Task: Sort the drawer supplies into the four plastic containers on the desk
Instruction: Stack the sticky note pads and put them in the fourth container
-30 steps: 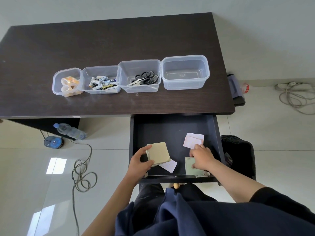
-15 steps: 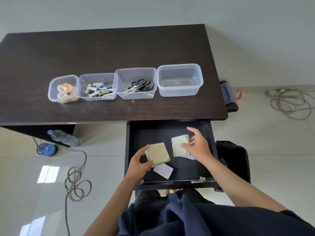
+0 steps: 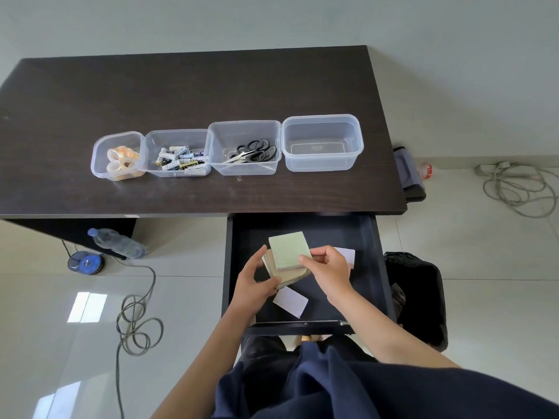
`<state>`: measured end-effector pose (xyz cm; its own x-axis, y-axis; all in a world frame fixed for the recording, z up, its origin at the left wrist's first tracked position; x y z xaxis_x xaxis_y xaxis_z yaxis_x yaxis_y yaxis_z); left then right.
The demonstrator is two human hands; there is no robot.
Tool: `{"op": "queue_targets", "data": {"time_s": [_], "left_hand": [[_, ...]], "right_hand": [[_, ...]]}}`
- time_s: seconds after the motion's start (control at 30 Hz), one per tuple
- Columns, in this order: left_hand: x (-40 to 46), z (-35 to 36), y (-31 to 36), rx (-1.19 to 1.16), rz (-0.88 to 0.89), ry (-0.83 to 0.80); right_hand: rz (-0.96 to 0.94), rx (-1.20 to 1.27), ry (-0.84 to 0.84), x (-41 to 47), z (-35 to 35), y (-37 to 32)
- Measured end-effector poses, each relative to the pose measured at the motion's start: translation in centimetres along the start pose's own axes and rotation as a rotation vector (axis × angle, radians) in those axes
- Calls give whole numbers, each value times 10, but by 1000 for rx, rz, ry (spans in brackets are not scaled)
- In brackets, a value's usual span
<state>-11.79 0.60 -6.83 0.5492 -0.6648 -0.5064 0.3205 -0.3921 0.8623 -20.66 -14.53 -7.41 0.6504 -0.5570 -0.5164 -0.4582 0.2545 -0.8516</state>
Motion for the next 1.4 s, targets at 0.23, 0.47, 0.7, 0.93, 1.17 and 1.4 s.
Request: {"op": "queue_targets", "data": {"time_s": [0.23, 0.47, 0.7, 0.93, 1.17, 1.4], "left_hand": [[-4, -3, 4, -45, 15, -2], [-7, -8, 6, -61, 44, -54], [-9, -11, 5, -74, 59, -99], [-12, -13, 10, -73, 70, -117], [-12, -16, 13, -83, -13, -106], [-14, -9, 12, -148, -9, -56]], "right_hand": [[-39, -78, -68, -1, 2, -2], [16, 13, -139, 0, 1, 3], [112, 140, -174, -3, 3, 10], [148, 370, -273, -2, 13, 17], [150, 418, -271, -5, 16, 23], [156, 426, -273, -7, 19, 26]]}}
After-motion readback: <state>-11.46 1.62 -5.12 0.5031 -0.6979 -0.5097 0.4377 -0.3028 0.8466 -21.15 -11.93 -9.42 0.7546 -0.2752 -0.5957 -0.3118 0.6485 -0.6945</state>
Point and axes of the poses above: each hand's wrist, its own x-axis towards the middle knuckle, its own z-axis out of the palm, y = z × x, the point moved 3 cm from there along x, towards the middle knuckle, and after that the axes turned 12 degrees about -y, right-handed, at the moved point
